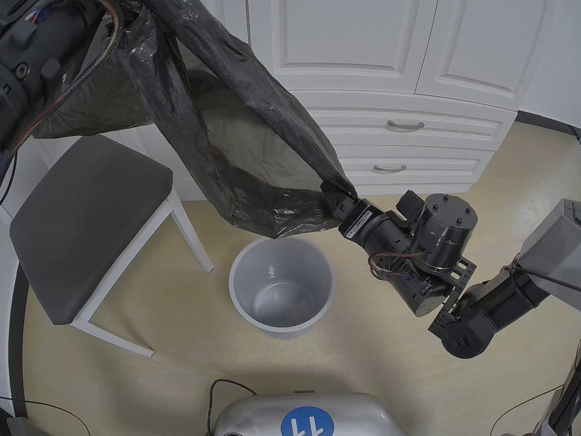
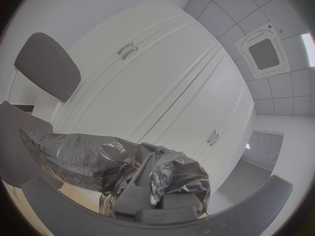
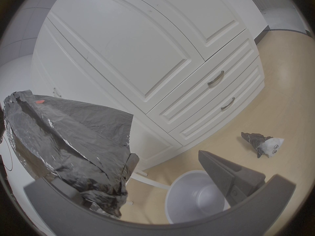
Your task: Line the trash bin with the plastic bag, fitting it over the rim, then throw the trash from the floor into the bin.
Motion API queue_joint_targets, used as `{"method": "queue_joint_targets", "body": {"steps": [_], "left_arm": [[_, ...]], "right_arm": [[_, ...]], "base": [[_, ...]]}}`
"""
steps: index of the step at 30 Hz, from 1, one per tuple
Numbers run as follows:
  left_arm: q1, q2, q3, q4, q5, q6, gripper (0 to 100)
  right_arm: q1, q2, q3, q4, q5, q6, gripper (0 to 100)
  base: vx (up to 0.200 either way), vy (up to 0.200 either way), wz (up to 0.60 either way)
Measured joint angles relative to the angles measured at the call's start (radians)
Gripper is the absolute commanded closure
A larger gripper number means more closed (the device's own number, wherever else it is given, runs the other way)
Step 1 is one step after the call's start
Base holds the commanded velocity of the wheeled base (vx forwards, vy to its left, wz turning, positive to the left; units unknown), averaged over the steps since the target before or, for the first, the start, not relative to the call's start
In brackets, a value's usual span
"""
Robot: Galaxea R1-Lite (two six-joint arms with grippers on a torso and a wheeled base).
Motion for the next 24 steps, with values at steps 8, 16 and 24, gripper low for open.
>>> {"method": "queue_joint_targets", "body": {"steps": [8,16,24], "left_arm": [[-0.001,0.001,0.000,-0.003,0.000,0.001,100],[-0.001,0.013,0.005,-0.004,-0.004,0.000,100],[-0.002,0.027,0.086,0.016,-0.038,0.051,100]], "right_arm": [[0.008,-0.001,0.005,0.000,0.001,0.001,100],[-0.007,-0.037,0.016,0.000,0.001,-0.017,100],[-0.089,-0.214,0.046,0.086,0.018,-0.141,100]], "base": [[0.000,0.000,0.00],[0.000,0.000,0.00],[0.000,0.000,0.00]]}}
